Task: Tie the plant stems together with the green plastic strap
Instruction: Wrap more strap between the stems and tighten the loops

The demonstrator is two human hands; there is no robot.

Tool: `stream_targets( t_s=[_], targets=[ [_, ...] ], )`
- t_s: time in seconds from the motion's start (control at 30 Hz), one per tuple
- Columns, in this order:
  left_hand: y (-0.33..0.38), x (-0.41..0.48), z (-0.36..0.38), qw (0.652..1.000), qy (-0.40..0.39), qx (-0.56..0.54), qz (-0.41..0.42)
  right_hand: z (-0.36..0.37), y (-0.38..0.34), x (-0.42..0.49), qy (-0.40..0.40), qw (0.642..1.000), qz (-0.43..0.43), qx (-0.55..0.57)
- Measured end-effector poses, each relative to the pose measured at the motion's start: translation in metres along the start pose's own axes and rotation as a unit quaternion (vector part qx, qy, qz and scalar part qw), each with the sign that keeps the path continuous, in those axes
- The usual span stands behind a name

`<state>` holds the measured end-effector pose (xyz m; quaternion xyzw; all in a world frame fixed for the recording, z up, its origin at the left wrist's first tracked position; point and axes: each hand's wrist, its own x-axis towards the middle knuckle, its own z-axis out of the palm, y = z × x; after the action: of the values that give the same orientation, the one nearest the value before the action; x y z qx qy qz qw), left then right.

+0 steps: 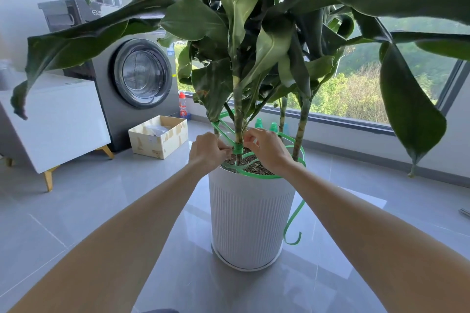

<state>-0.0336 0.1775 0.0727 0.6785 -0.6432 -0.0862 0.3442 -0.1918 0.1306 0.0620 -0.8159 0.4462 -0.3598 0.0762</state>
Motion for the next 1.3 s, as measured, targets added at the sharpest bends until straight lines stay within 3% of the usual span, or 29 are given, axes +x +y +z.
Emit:
stream_targets(
  t_s=[0.4, 0.67, 0.97, 1.13, 1.3],
  targets=[
    [-0.006, 0.009, 0.022, 0.989, 0.017, -0.13, -0.076, -0.001, 0.001, -0.002, 0.001, 1.0, 0.001, 0.006],
    [-0.009, 0.005, 0.034, 0.944, -0.009, -0.313, -0.103, -0.003, 0.0, -0.003, 0.011, 1.0, 0.008, -0.005],
    [-0.012, 0.013, 0.025, 0.953, -0.026, -0.279, -0.116, -0.011, 0.005, -0.005, -0.004, 0.999, 0.048, -0.004],
    [-0.009, 0.016, 0.034, 0.966, 0.016, -0.222, -0.129, -0.019, 0.03, -0.014, -0.105, 0.985, 0.127, -0.046],
    [-0.006, 0.013, 0.034, 0.971, 0.055, -0.184, -0.145, -0.034, 0.049, -0.025, -0.199, 0.956, 0.152, -0.155]
  ],
)
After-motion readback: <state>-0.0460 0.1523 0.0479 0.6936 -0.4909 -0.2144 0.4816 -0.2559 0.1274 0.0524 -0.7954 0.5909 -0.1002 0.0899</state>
